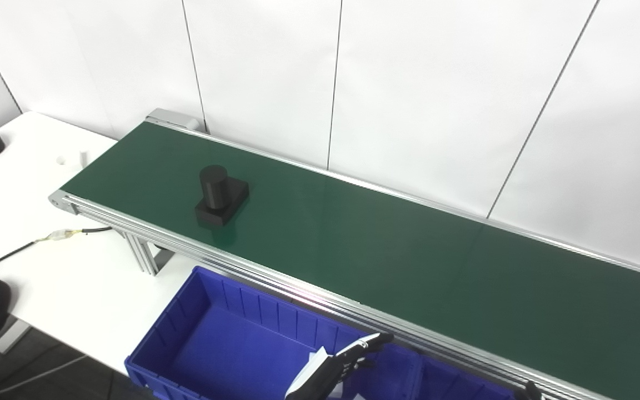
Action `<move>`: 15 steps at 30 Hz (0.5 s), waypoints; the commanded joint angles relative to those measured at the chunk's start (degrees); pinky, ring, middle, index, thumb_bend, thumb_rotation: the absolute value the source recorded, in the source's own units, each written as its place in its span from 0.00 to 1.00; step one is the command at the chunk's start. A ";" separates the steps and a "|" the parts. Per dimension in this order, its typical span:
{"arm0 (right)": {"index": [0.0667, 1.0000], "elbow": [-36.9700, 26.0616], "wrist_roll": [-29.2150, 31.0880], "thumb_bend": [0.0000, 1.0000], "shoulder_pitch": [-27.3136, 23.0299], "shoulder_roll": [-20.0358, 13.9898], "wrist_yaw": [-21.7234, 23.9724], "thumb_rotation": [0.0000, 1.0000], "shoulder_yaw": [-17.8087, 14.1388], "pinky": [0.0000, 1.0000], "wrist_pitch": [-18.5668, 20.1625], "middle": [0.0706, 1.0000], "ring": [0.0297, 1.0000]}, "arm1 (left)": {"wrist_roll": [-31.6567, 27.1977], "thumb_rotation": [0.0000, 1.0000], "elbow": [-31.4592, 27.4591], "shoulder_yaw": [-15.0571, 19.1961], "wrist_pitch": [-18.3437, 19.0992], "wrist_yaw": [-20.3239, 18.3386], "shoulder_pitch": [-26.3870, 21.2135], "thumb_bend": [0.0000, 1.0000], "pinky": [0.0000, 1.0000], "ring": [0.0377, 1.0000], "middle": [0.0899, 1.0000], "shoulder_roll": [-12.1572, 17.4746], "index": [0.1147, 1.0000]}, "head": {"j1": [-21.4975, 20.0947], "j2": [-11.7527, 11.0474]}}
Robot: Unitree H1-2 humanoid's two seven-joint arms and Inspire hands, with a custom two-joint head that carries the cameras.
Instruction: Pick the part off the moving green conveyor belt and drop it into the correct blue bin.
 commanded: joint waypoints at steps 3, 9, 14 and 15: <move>0.99 -1.12 0.13 0.67 -0.39 0.10 -0.01 0.16 -0.27 0.96 -3.00 0.94 0.94 | 0.09 0.32 -1.37 -0.22 -1.68 0.60 -0.66 0.91 0.84 0.92 0.93 -0.34 0.89 | -0.01 -0.07; 0.98 -1.19 0.71 0.68 -0.20 0.36 -0.03 0.16 -0.34 0.95 -3.46 0.93 0.94 | 0.02 0.31 -1.08 -0.29 -2.05 0.72 -0.68 0.90 0.85 0.92 0.93 -0.24 0.89 | -0.43 -0.18; 0.94 -1.62 2.70 0.67 0.97 2.63 -1.96 0.15 -1.62 0.94 -7.80 0.92 0.93 | -0.45 0.32 -1.79 -0.40 -1.11 0.41 -0.39 0.91 0.83 0.92 0.93 -0.23 0.88 | -0.92 -0.01; 0.93 -1.58 3.47 0.67 1.08 3.12 -2.21 0.14 -2.04 0.95 -9.04 0.91 0.93 | -0.43 0.32 -1.59 -0.45 -1.40 0.43 -0.51 0.91 0.82 0.92 0.93 -0.19 0.88 | -1.02 -0.02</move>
